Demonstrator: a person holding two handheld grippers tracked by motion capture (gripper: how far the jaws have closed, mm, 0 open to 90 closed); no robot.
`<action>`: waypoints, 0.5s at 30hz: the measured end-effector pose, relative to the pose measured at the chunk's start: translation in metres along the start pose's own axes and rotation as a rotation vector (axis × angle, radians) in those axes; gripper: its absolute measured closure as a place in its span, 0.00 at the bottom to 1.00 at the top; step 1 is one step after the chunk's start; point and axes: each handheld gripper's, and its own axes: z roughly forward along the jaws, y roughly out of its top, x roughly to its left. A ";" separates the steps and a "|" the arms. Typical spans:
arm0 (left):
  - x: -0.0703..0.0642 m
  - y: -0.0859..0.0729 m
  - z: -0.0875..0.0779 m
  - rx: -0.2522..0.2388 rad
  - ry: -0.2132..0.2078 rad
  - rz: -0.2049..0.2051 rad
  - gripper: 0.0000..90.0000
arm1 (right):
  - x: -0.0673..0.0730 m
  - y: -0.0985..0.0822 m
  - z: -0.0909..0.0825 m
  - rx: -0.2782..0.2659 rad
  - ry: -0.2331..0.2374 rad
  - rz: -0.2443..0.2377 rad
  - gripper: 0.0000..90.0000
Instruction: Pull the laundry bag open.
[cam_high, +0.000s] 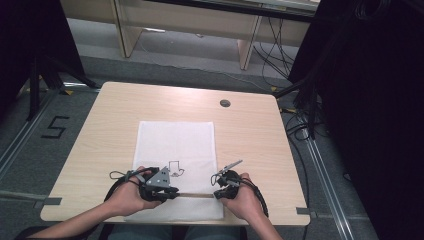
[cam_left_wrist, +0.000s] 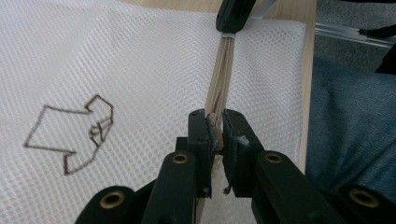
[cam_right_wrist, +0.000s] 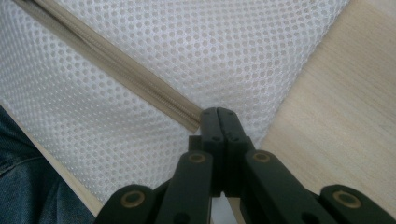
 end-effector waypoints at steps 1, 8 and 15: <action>0.000 -0.001 -0.001 0.000 -0.001 -0.005 0.91 | 0.000 0.000 0.000 0.003 0.000 0.010 1.00; 0.000 -0.003 -0.004 -0.010 0.003 -0.016 0.91 | 0.000 0.000 0.000 -0.005 0.002 -0.006 1.00; 0.001 -0.006 -0.006 -0.013 0.000 -0.017 0.91 | -0.001 0.000 0.000 -0.007 0.002 -0.003 1.00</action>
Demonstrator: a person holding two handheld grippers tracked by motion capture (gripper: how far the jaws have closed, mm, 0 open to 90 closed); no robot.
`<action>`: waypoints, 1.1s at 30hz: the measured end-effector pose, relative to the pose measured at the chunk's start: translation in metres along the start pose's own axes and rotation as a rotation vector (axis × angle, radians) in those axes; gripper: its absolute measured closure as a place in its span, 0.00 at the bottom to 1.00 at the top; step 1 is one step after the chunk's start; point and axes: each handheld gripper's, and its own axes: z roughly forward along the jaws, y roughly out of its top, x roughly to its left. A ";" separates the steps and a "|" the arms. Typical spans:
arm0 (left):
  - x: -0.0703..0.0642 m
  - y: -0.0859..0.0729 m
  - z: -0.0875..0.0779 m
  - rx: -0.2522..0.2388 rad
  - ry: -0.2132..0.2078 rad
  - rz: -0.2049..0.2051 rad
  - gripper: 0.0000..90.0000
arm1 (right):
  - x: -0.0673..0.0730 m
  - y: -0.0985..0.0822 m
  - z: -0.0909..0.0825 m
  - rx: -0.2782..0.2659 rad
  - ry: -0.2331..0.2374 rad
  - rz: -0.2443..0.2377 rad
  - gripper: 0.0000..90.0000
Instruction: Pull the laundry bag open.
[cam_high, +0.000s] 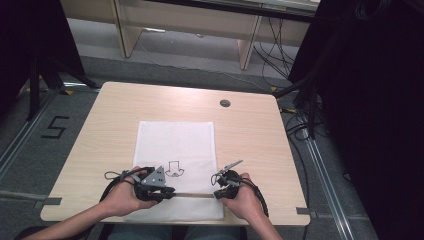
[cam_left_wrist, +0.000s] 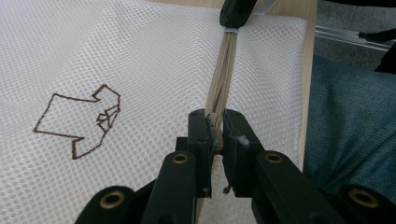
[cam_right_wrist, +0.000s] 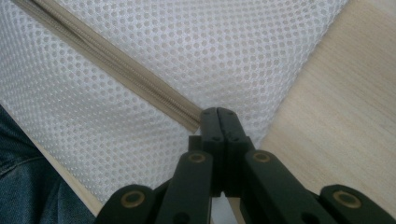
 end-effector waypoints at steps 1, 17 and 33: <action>0.000 0.000 0.000 0.001 -0.001 0.006 0.91 | 0.001 0.000 0.000 0.001 -0.005 0.006 1.00; 0.002 -0.005 -0.006 0.011 0.006 -0.014 0.91 | 0.000 0.000 0.000 0.002 -0.002 0.012 1.00; 0.005 -0.012 -0.015 0.012 0.017 -0.032 0.91 | 0.000 0.000 0.000 0.004 0.000 0.013 1.00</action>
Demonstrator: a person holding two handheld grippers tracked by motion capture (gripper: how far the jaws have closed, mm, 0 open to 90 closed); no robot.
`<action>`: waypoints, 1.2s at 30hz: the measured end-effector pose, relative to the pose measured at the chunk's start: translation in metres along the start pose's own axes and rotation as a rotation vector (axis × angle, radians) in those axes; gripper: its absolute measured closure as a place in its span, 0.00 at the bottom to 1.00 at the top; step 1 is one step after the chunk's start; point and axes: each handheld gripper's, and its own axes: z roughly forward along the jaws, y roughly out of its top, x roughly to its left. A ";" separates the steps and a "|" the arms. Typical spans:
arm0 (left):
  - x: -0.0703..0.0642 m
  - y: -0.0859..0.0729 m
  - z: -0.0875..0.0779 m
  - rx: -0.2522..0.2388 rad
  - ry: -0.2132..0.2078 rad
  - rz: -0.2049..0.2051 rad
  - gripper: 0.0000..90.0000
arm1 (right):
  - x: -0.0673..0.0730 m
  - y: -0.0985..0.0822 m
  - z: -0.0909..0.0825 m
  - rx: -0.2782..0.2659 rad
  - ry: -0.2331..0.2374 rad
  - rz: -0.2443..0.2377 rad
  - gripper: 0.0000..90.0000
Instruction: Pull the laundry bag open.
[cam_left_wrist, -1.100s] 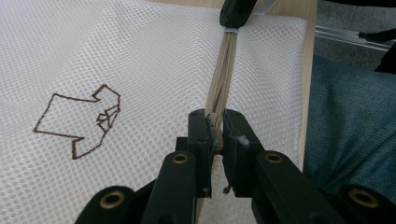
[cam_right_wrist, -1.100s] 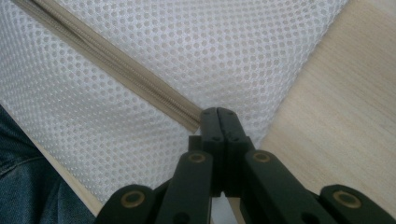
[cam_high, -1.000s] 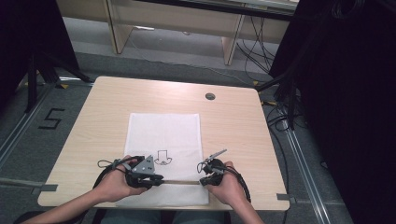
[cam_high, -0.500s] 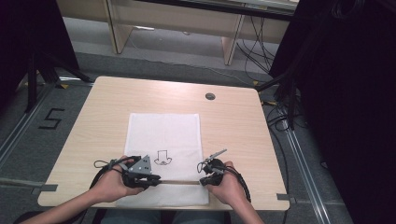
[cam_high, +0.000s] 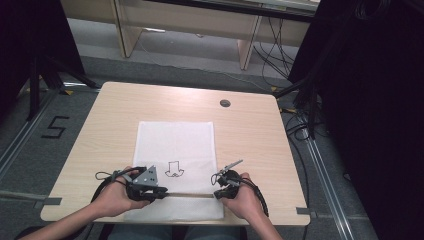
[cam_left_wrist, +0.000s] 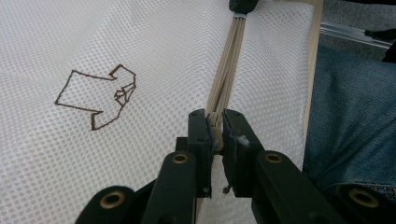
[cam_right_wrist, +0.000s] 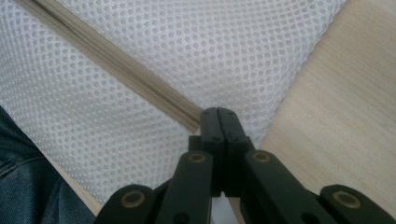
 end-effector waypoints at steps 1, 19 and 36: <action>0.001 0.000 0.000 -0.004 -0.002 -0.006 0.91 | 0.000 0.000 0.000 0.003 0.002 0.007 1.00; 0.000 -0.003 -0.003 0.001 0.001 -0.001 0.91 | 0.000 0.000 0.000 0.006 0.001 0.018 1.00; 0.000 -0.005 -0.004 0.009 0.000 -0.002 0.91 | 0.000 0.000 0.000 0.006 0.000 0.016 1.00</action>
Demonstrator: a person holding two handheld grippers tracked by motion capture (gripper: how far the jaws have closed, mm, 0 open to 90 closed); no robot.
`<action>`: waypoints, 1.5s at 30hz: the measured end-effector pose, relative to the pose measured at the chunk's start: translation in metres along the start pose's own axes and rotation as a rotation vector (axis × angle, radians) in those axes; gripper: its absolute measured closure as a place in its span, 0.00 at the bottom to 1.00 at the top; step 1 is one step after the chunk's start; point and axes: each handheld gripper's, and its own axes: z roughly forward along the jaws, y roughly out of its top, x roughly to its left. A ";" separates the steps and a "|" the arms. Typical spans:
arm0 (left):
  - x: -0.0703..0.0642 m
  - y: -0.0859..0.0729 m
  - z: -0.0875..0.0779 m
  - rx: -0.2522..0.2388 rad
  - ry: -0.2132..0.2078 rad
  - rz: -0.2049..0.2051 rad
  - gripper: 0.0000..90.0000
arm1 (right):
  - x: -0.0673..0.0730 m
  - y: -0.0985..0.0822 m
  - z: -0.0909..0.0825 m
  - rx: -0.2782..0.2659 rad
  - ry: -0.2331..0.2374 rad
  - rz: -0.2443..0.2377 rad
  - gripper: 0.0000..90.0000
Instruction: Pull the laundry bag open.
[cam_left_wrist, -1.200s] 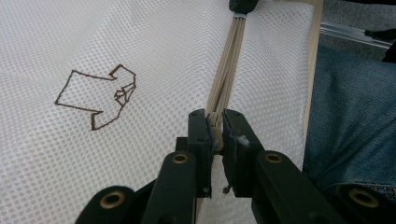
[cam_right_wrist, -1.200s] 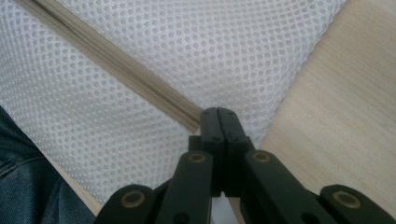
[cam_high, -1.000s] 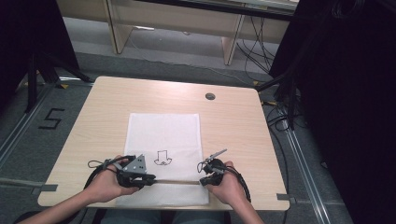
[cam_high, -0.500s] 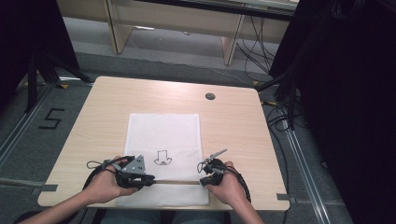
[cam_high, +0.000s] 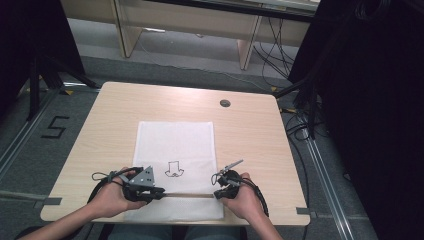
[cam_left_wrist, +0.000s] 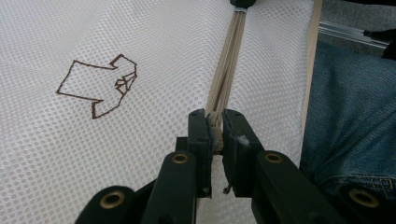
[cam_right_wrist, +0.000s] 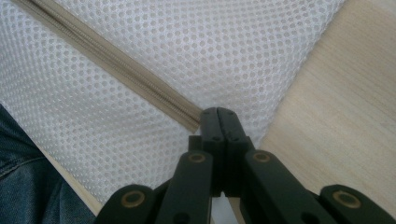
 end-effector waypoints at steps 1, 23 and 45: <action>0.000 0.000 0.000 -0.002 -0.001 -0.001 0.91 | -0.001 0.000 0.001 -0.009 0.002 -0.016 1.00; 0.002 -0.005 -0.003 0.001 -0.005 -0.012 0.91 | 0.000 0.000 0.000 0.000 0.001 0.001 1.00; 0.005 -0.012 -0.010 -0.005 0.001 -0.035 0.91 | 0.000 0.000 0.000 0.001 0.001 0.001 1.00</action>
